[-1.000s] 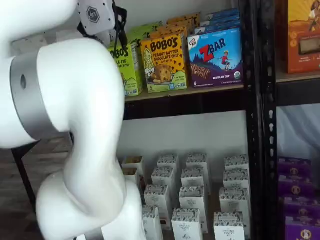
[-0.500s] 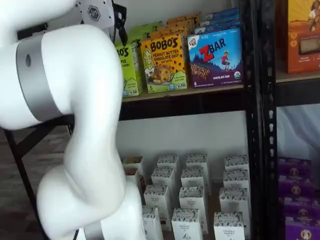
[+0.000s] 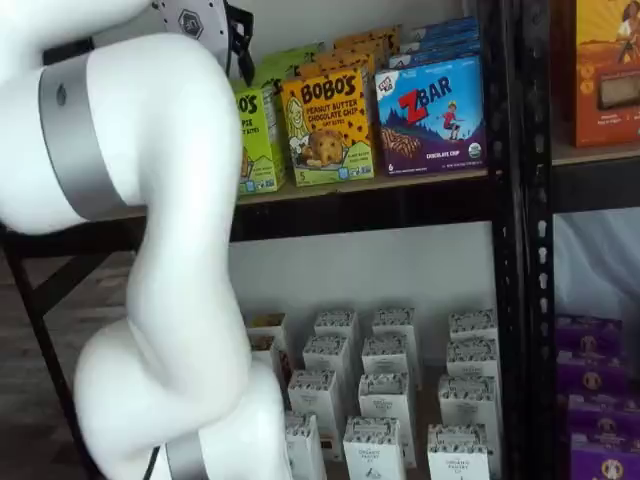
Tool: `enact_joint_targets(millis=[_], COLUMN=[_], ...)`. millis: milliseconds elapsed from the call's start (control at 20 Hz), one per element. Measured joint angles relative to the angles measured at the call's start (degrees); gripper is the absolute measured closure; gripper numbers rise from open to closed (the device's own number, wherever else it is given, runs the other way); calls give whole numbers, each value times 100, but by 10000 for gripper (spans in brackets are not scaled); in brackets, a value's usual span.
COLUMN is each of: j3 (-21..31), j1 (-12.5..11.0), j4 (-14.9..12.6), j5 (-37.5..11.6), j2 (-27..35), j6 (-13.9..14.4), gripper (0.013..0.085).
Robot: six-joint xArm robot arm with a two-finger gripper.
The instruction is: Pick the green box on the top shelf, the fourth from the left
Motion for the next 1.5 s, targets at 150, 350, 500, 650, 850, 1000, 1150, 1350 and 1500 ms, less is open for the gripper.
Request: enact_joint_targets(millis=[150, 350, 500, 650, 850, 1000, 1150, 1350, 1500], j3=[-95, -328, -516, -677, -819, -956, -1106, -1228, -1279], j1=[-20, -9, 2, 3, 40, 28, -6, -64, -122], j4=[13, 24, 84, 181, 165, 192, 204, 231, 262], j5=[-113, -120, -62, -42, -44, -17, 34, 69, 53], j2=[124, 351, 534, 707, 869, 1001, 1139, 1258, 1324], j6=[-12, -4, -4, -11, 26, 13, -21, -79, -133], gripper=[130, 130, 130, 130, 130, 130, 130, 130, 130])
